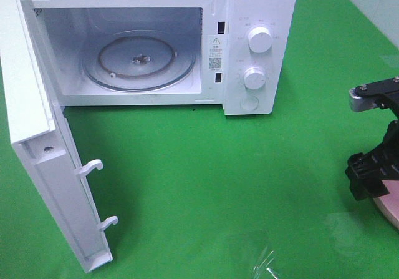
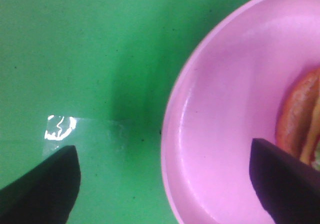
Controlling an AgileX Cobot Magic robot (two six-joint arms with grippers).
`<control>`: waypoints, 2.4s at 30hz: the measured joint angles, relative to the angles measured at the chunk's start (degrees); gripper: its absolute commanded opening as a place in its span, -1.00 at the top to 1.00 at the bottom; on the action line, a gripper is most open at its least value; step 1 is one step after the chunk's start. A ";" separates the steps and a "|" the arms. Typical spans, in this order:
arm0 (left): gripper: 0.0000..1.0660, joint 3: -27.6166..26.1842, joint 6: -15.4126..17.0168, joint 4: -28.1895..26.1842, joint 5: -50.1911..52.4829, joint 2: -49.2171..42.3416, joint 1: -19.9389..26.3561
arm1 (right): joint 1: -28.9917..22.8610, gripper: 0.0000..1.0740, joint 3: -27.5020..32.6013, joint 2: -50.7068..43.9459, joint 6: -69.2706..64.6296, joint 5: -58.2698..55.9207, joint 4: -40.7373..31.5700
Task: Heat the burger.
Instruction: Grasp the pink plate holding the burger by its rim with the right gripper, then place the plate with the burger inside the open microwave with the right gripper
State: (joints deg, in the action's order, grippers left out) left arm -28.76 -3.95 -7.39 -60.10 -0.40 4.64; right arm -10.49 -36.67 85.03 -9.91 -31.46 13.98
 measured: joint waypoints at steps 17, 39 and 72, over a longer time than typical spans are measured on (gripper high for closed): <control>-0.83 0.00 0.00 0.00 0.00 0.00 0.00 | 4.01 -0.51 -0.11 12.26 -0.17 6.82 0.17; -0.83 0.00 0.00 0.00 0.00 0.00 0.00 | 4.01 1.00 -0.34 14.15 -0.74 8.65 4.47; -0.83 0.00 0.00 0.00 0.00 0.00 0.00 | -5.56 1.00 -0.17 6.13 -24.35 -4.64 20.57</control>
State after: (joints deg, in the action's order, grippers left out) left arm -28.76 -3.95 -7.39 -60.10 -0.40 4.64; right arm -16.04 -36.84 91.16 -34.26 -36.10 34.55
